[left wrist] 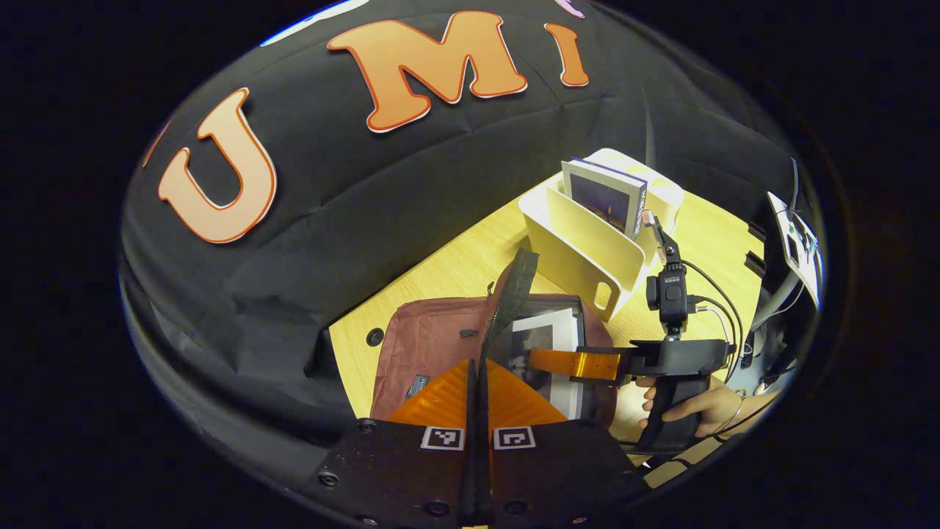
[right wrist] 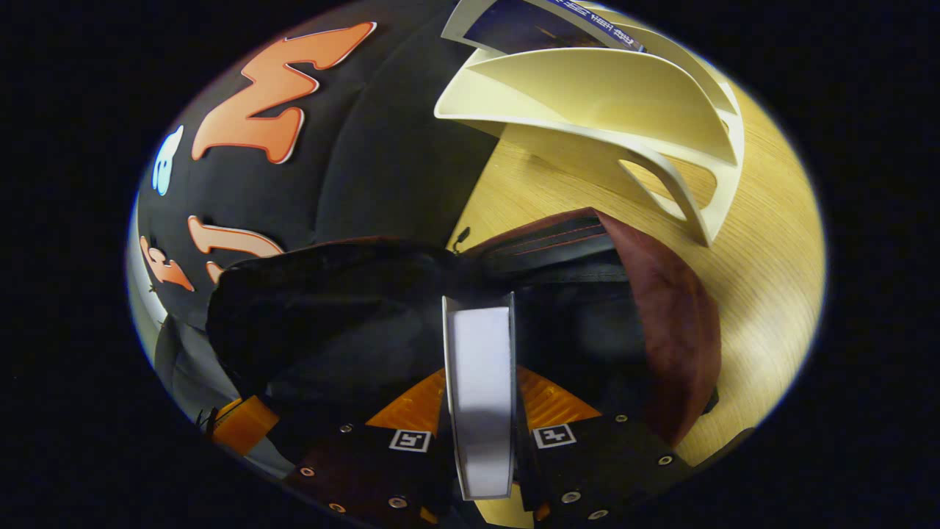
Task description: Open the schoolbag, grab two books from the bookshelf and put them into the schoolbag.
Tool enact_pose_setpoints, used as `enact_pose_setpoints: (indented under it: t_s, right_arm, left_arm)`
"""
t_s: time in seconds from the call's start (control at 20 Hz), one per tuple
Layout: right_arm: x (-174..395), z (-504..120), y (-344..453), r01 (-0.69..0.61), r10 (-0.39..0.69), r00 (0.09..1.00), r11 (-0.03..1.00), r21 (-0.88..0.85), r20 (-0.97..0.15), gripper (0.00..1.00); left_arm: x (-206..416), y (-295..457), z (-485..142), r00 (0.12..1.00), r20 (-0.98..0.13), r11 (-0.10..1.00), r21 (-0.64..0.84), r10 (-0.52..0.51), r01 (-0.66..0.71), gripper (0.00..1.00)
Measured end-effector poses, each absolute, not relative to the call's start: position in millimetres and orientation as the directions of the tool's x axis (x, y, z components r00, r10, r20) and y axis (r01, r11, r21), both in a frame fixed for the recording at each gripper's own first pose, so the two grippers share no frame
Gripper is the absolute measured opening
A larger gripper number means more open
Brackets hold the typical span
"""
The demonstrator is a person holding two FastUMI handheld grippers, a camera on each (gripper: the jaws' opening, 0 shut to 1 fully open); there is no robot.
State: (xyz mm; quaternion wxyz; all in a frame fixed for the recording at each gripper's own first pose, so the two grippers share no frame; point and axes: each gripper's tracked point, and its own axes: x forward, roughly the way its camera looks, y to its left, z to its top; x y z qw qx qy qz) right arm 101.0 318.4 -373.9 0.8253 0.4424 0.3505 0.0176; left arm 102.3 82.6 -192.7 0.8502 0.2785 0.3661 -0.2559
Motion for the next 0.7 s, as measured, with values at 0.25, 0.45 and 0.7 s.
enact_pose_setpoints:
  t_s: [0.25,0.45,0.7]
  right_arm:
    - [68,-402,299,0.41,0.305,0.642,0.639,0.651,-0.704,0.75]
    - [56,-401,277,0.453,0.26,0.622,0.651,0.609,-0.739,0.98]
    - [51,-393,240,0.509,0.192,0.64,0.62,0.598,-0.744,0.98]
  left_arm:
    - [103,90,-197,0.604,-0.764,0.728,0.28,-0.225,0.626,0.01]
    - [98,88,-202,0.597,-0.766,0.733,0.261,-0.239,0.629,0.0]
    - [92,94,-206,0.596,-0.765,0.73,0.26,-0.244,0.633,0.0]
